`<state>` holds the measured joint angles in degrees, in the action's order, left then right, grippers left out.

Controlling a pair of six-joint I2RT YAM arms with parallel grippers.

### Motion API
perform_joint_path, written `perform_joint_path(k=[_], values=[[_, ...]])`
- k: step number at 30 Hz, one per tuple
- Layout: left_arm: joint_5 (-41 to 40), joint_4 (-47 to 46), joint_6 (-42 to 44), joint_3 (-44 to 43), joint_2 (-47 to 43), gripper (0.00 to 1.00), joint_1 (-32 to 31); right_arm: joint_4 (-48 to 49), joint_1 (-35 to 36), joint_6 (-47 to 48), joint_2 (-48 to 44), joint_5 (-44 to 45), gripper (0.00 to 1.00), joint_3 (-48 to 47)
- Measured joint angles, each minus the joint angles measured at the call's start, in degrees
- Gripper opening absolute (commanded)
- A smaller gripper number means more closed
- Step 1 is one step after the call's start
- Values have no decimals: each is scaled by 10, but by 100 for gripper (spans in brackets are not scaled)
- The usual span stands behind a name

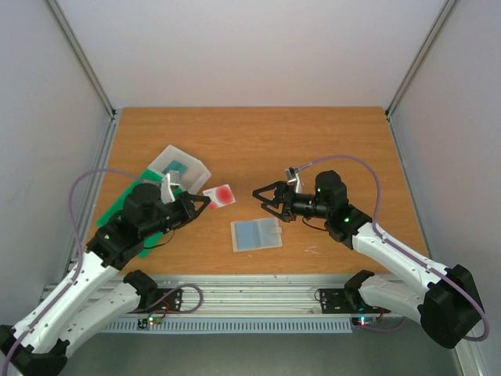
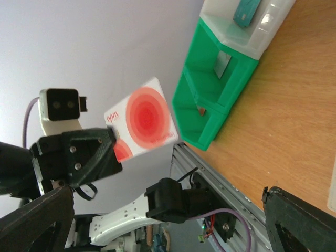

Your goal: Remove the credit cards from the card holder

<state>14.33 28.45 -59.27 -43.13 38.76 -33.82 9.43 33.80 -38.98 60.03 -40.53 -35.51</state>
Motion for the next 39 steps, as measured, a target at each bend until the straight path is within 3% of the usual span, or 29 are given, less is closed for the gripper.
perform_joint_path(k=[10, 18, 27, 39], values=[[24, 134, 66, -42, 5, 1, 134, -37, 0, 25, 0, -2, 98, -8], [32, 245, 112, -46, 4, 0, 282, -44, 0, 31, 0, -19, 99, -10], [49, 304, 186, -42, 49, 0, 453, -36, -2, 30, 0, -42, 99, -9], [27, 349, 224, -31, 52, 0, 529, 43, -22, 10, 35, -94, 98, 10]])
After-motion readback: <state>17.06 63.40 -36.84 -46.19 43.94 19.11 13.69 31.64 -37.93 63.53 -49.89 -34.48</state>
